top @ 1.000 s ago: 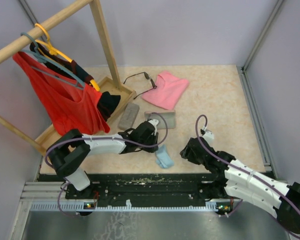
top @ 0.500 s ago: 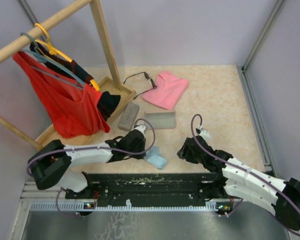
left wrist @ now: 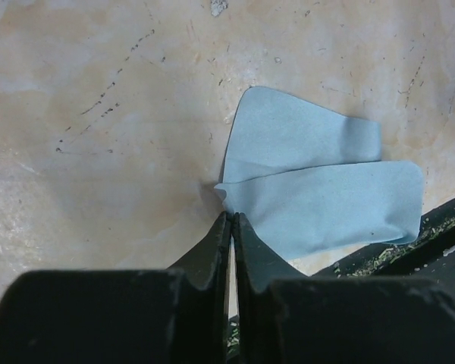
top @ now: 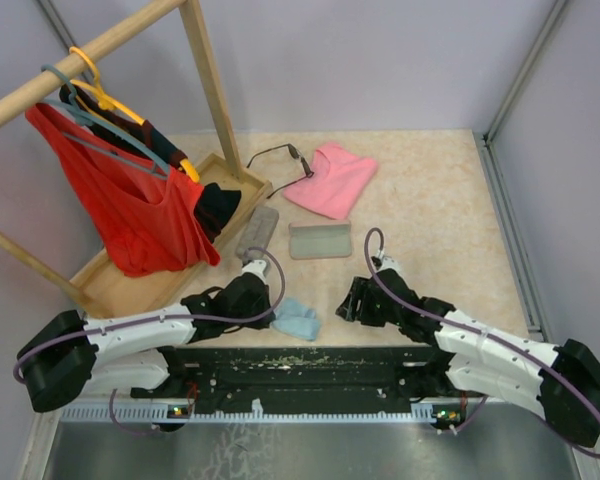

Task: Organize the sunglasses
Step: Fold the glasses cleaning cloth at the center of the board.

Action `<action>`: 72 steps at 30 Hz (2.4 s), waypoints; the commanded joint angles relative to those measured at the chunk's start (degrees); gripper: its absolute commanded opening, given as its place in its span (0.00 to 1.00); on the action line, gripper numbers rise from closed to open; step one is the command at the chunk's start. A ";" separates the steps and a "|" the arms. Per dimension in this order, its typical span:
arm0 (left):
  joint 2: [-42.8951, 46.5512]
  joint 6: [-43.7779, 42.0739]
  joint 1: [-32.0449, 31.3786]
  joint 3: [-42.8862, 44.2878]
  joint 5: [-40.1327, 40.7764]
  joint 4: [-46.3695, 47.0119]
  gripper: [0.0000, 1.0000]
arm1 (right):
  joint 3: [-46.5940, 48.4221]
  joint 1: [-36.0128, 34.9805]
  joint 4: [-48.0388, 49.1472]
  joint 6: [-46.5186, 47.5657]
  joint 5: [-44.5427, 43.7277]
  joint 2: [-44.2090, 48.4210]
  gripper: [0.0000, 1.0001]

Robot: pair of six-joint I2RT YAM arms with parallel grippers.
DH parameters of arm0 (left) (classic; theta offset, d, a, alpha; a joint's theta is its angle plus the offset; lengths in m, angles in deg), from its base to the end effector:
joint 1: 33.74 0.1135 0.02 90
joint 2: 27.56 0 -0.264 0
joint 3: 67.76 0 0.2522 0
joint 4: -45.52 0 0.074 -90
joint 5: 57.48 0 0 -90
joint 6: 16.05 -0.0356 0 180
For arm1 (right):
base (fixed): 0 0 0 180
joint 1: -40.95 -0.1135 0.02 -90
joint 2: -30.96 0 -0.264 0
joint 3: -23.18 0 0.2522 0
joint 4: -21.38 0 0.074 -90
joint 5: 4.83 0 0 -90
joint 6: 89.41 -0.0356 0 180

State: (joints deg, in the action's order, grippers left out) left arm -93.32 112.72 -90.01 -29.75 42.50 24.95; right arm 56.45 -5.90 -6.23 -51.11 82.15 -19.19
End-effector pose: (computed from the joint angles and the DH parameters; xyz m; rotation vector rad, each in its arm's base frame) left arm 0.1203 -0.1690 0.1553 0.2949 2.4560 -0.5483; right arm 0.1179 0.1230 0.1662 0.1325 2.4800 0.7467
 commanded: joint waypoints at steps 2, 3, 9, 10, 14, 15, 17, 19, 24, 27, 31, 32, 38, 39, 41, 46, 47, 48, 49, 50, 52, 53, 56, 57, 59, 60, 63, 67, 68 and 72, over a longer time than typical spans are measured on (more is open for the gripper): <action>1.68 0.21 -0.24 -1.10 0.49 -0.54 0.10 | 1.43 -4.51 8.05 -5.10 1.09 -3.60 0.54; 1.68 0.15 -0.24 -1.16 0.55 -0.49 0.10 | 1.37 -5.72 9.21 -6.19 0.46 -4.66 0.53; 2.04 -0.31 -0.24 -0.82 1.66 -0.52 0.22 | 2.50 -11.52 16.06 -10.17 -2.85 -12.31 0.52; 2.34 -0.33 -0.24 -0.63 2.20 -0.72 0.27 | 2.83 -12.01 16.79 -10.61 -3.42 -13.31 0.52; 3.70 -0.36 -0.24 0.31 4.09 -1.63 0.37 | 3.53 -12.98 19.34 -12.65 -5.58 -16.60 0.50; 4.01 -0.30 -0.24 0.46 4.66 -1.96 0.38 | 3.67 -13.00 20.20 -13.16 -5.83 -17.37 0.50; 4.46 -0.28 -0.24 0.75 5.70 -2.42 0.40 | 3.76 -13.10 21.83 -13.84 -6.03 -18.57 0.48; 4.66 -0.34 -0.24 1.10 6.51 -3.03 0.41 | 4.13 -13.18 22.86 -14.12 -5.95 -19.66 0.46; 4.88 -0.49 -0.24 1.18 6.99 -3.26 0.42 | 5.07 -13.34 22.93 -14.24 -5.39 -21.89 0.38; 4.76 -0.44 -0.24 1.21 6.81 -3.17 0.43 | 5.19 -13.40 23.11 -14.28 -4.80 -22.64 0.34; 4.91 -0.39 -0.24 1.17 6.81 -3.04 0.43 | 4.94 -13.38 23.82 -14.49 -4.25 -23.27 0.30; 4.92 -0.39 -0.24 1.16 6.81 -3.04 0.43 | 4.95 -13.36 23.98 -14.48 -4.12 -23.24 0.28; 4.82 -0.30 -0.19 1.20 6.51 -2.69 0.43 | 4.79 -13.35 24.94 -14.31 -3.52 -23.33 0.20; 4.85 -0.27 -0.23 1.16 6.49 -2.68 0.43 | 4.76 -13.35 25.11 -14.24 -3.45 -23.33 0.19; 4.98 -0.19 -0.19 1.20 6.61 -2.73 0.43 | 4.74 -13.35 25.46 -13.97 -3.19 -23.26 0.12; 5.91 0.30 -0.11 1.11 7.75 -2.77 0.44 | 4.56 -13.36 25.44 -13.13 -2.91 -22.07 0.00; 6.21 0.34 -0.15 1.11 7.99 -2.69 0.44 | 4.64 -13.36 25.06 -12.94 -3.01 -21.70 0.00; 6.51 0.28 -0.15 1.11 8.30 -2.77 0.44 | 4.64 -13.40 24.35 -12.68 -3.26 -21.08 0.00; 6.85 0.22 -0.16 1.07 8.51 -2.71 0.44 | 4.73 -13.38 23.79 -12.34 -3.48 -20.60 0.00; 7.09 0.11 -0.08 1.15 8.64 -2.69 0.45 | 4.85 -13.36 23.19 -11.67 -3.86 -20.15 0.00; 7.79 -0.27 0.06 1.23 8.63 -2.49 0.47 | 5.24 -13.40 21.29 -10.56 -4.85 -19.24 0.00; 8.08 -0.53 0.17 1.26 8.47 -2.25 0.49 | 5.48 -13.36 20.23 -9.89 -5.30 -18.58 0.00; 9.05 -1.39 0.45 1.12 7.53 -0.95 0.54 | 5.90 -13.35 18.49 -7.26 -6.36 -16.99 0.00; 9.34 -1.55 0.50 0.93 7.33 -0.34 0.57 | 6.04 -13.35 18.10 -6.22 -6.60 -16.51 0.00; 9.73 -2.18 0.75 0.64 6.47 1.14 0.61 | 6.42 -13.27 16.71 -4.05 -7.16 -15.67 0.00; 9.84 -2.52 0.87 0.45 5.79 1.95 0.63 | 6.77 -13.21 15.87 -2.87 -7.45 -15.34 0.00; 9.74 -4.39 1.15 -0.10 3.04 5.17 0.64 | 7.33 -12.94 15.41 2.77 -6.99 -14.47 0.00; 8.98 -6.25 1.40 -0.97 -0.83 9.48 0.64 | 7.04 -12.32 15.84 8.00 -6.18 -13.33 0.00; 8.79 -6.16 1.47 -1.03 -1.08 10.00 0.64 | 6.79 -12.08 16.50 9.22 -5.25 -13.05 0.00; 8.29 -5.73 1.96 -1.94 -1.83 11.08 0.62 | 4.63 -11.61 21.28 14.15 -1.15 -10.82 0.00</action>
State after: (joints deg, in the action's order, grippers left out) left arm -84.75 108.02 -88.68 -30.36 43.31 32.05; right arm 61.34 -18.01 9.35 -44.16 77.53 -33.24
